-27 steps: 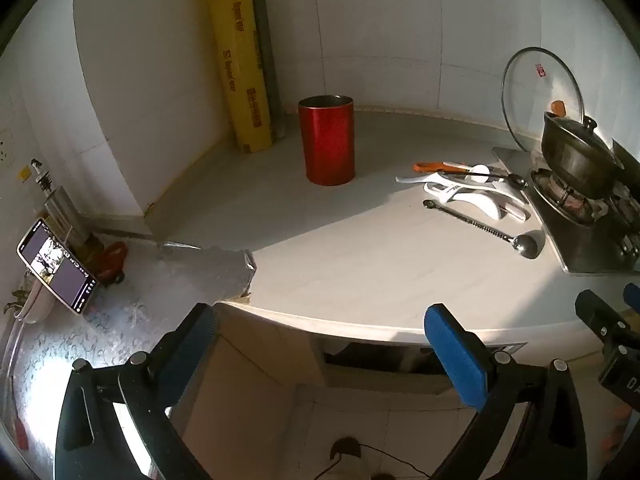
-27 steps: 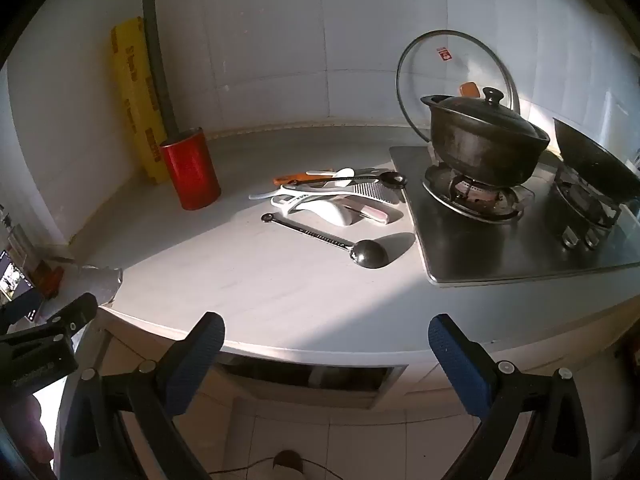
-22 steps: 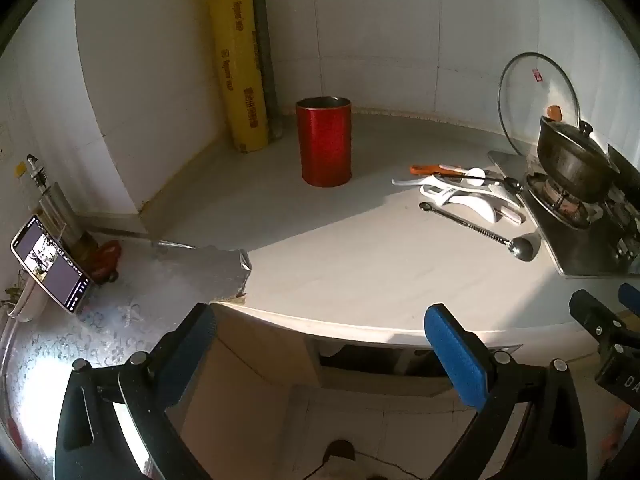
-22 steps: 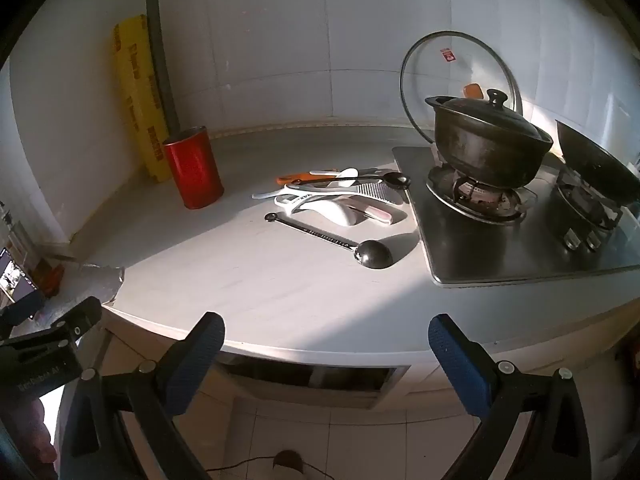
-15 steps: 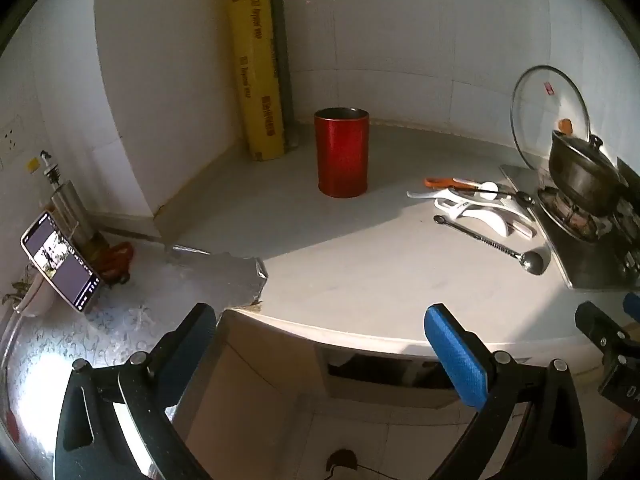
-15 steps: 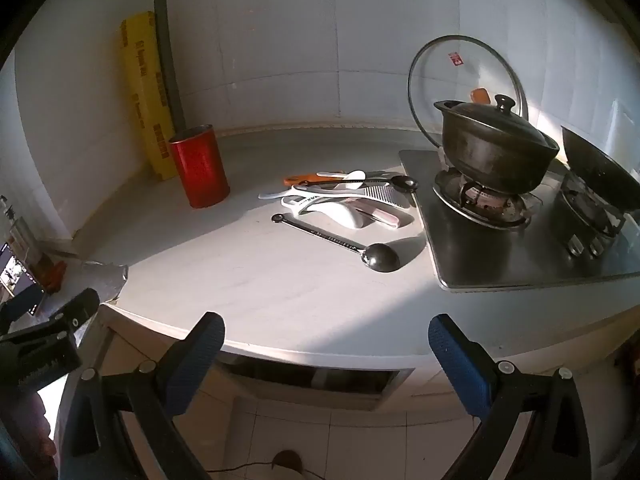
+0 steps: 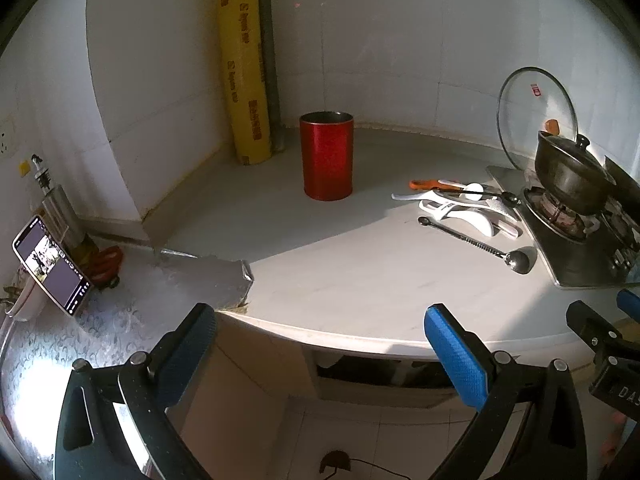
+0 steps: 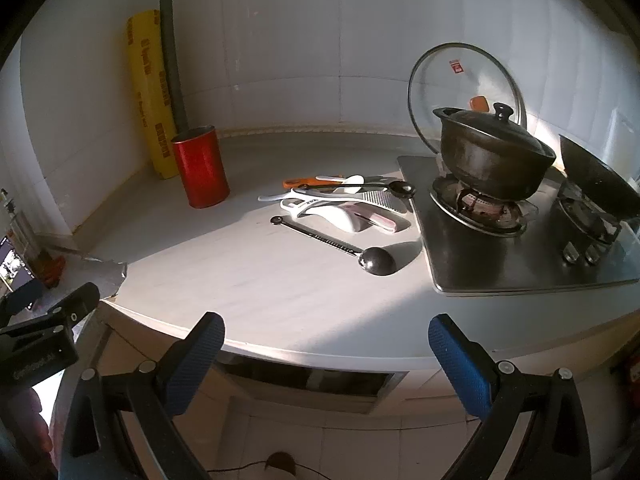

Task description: Organize utensils

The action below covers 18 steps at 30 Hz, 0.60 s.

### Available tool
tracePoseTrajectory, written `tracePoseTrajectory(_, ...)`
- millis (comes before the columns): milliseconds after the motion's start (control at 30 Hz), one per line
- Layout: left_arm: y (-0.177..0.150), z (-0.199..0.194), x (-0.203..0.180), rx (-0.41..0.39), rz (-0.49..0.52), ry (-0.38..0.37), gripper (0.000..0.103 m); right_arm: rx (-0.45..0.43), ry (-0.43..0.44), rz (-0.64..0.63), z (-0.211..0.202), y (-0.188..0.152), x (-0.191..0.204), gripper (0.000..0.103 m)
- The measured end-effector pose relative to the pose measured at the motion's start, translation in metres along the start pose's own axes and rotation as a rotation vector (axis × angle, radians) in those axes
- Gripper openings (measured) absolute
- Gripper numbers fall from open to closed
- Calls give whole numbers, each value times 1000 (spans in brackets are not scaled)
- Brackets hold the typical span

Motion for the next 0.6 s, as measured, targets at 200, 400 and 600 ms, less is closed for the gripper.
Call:
tracePoseTrajectory(200,3,-5,-4,-17,-17,-53,103,-8,-7,4,-4,1,-6,103)
tracePoseTrajectory(400,4,-10,-5,-31,-16,-60,103,-13,-12,4,-8,2,-8,103)
tracePoseTrajectory(600,3,-12,-7,-32,-11,-56,103,-16,-15,7,-11,2,-9,103)
Point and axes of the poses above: each gripper's, at about its wrist camera, not at the fingertips, and z roughly the way its jaws point, x to its left, y to its top, the point moved 8 cm from there along z, roughly the way its jaws point, and after that the axes turned 9 degrees about -x, right-handed, at the moved point
